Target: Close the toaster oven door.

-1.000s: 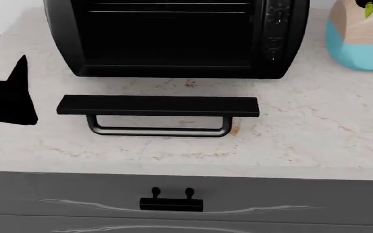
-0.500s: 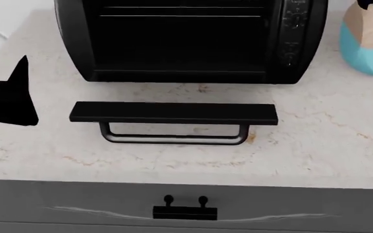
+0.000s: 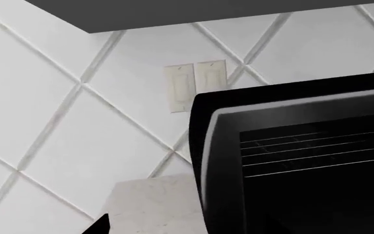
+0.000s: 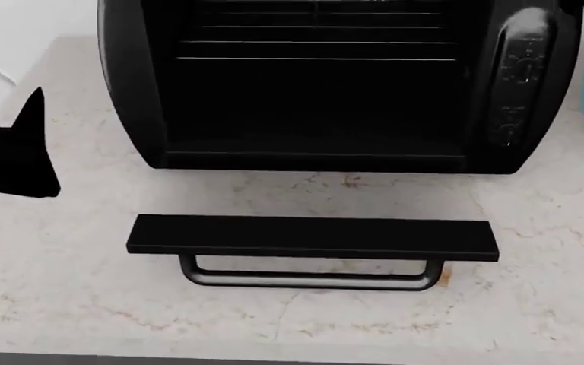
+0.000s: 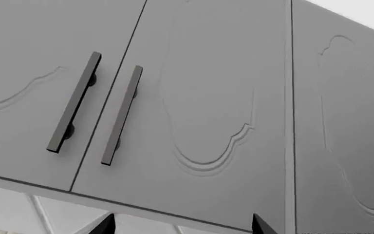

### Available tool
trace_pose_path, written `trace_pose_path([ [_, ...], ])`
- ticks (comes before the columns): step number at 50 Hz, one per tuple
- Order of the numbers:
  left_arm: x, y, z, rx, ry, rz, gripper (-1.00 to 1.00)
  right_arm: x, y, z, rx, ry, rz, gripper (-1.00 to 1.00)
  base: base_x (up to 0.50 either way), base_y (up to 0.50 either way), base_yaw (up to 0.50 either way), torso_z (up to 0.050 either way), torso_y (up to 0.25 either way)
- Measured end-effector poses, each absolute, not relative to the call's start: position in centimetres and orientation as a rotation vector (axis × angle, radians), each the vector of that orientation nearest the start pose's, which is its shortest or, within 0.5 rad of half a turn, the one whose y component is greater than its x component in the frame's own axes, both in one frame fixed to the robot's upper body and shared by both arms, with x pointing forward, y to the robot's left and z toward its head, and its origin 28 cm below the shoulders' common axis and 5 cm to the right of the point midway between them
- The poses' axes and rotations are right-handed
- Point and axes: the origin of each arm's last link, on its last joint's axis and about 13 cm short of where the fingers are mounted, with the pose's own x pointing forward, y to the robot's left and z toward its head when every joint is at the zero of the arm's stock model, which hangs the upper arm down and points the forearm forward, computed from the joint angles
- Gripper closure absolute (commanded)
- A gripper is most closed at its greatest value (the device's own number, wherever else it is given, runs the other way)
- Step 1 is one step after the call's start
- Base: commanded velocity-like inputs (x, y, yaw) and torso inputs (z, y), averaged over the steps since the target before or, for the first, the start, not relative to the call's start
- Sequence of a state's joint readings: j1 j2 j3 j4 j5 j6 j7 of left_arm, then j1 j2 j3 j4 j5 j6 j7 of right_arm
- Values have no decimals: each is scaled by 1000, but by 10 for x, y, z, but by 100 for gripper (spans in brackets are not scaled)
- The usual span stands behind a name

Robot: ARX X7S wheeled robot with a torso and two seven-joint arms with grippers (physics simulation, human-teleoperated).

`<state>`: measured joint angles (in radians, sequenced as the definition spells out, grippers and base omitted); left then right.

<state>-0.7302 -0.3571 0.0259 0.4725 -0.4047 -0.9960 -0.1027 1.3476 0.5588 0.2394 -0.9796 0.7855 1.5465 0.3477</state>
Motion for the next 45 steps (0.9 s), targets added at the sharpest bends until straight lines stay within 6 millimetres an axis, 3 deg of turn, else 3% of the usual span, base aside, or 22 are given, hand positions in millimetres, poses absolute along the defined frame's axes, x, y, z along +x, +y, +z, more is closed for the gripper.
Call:
trace_pose_path([
  [21, 278, 252, 237, 116, -174, -79, -100, 169, -170, 372, -276, -768, -192, -100, 274, 0, 0, 0, 0],
  [45, 284, 265, 241, 193, -232, -141, -100, 169, -169, 374, -273, -774, -186, -100, 0, 0, 0, 0, 1],
])
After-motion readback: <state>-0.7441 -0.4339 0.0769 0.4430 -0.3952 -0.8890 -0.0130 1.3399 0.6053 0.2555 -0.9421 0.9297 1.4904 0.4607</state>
